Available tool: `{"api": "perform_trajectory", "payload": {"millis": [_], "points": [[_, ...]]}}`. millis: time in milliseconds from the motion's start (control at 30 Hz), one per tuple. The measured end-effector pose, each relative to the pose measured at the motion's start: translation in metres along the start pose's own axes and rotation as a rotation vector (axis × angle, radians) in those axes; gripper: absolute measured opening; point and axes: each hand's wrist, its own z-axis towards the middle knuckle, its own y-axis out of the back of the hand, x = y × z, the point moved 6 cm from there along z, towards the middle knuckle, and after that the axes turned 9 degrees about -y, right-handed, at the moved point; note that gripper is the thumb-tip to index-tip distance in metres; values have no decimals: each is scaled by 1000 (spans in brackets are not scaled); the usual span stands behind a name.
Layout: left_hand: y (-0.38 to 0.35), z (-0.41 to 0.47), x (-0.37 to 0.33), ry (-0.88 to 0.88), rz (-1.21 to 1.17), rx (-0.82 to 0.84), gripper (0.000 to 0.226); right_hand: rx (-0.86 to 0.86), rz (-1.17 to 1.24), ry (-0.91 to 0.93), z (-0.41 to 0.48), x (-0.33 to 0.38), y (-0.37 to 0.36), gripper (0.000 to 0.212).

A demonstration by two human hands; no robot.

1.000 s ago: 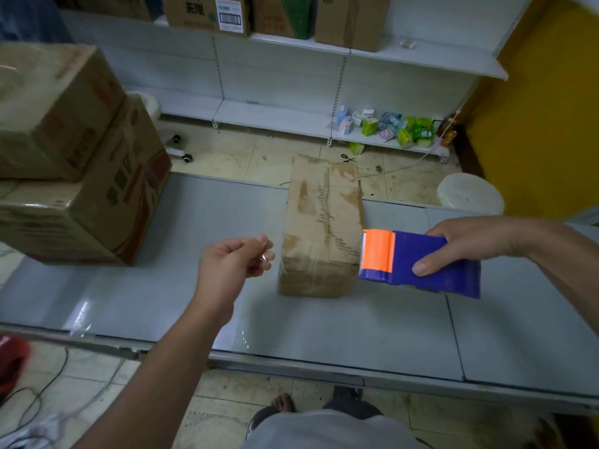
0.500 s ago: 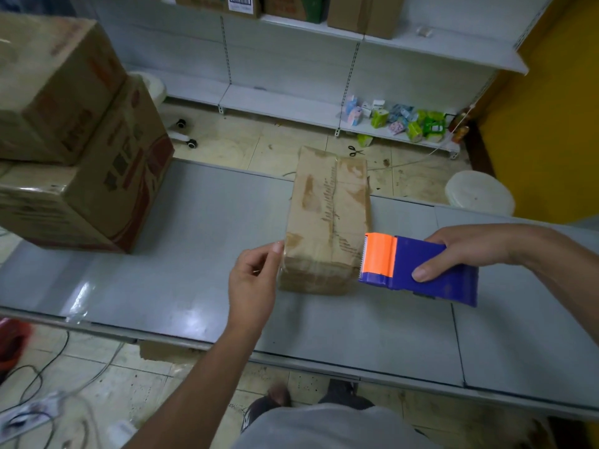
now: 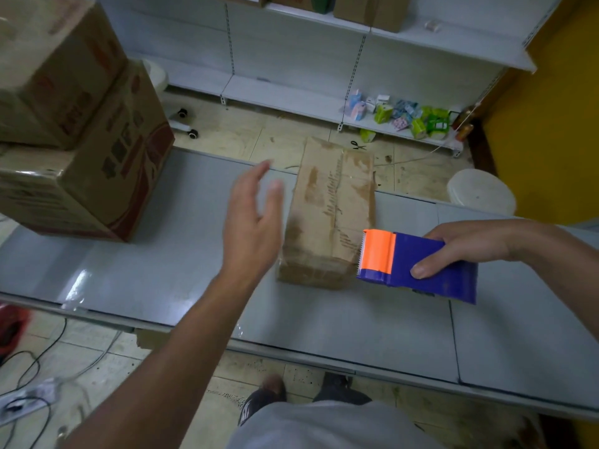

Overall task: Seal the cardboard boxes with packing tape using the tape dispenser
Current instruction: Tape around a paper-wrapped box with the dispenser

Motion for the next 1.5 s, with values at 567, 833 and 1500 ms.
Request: {"api": "perform_trajectory", "payload": {"millis": [567, 833, 1500], "points": [[-111, 4, -3, -503, 890, 790, 59, 32, 76, 68, 2, -42, -13, 55], [-113, 3, -2, -524, 912, 773, 64, 26, 160, 60, 5, -61, -19, 60], [-108, -3, -7, -440, 912, 755, 60, -625, -548, -446, -7, -34, 31, 36]]}}
